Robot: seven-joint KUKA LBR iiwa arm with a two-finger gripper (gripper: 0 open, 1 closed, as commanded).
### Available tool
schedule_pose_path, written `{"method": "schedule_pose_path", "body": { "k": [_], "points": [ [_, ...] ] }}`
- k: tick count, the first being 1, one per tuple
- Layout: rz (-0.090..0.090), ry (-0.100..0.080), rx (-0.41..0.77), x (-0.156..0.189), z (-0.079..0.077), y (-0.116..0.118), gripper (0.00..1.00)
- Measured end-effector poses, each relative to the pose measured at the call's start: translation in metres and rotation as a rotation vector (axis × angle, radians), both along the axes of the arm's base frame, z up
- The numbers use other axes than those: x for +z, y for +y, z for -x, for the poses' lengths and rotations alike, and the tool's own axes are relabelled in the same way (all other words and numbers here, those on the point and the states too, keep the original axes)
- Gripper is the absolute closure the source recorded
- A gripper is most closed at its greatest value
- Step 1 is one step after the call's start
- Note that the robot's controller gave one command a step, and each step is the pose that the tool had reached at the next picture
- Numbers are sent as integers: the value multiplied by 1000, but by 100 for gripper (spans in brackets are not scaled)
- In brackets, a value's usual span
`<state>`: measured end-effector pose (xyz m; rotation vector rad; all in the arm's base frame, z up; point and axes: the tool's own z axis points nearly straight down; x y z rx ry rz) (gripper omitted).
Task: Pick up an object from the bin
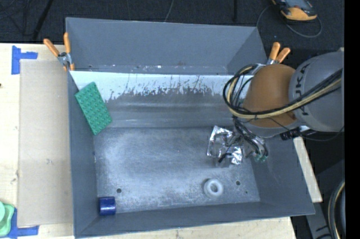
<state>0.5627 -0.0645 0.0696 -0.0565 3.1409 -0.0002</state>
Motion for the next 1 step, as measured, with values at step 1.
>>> {"method": "schedule_pose_path", "body": {
  "k": [1],
  "points": [
    [1, -8, 41, 141, 17, -9, 100]
  ]
}}
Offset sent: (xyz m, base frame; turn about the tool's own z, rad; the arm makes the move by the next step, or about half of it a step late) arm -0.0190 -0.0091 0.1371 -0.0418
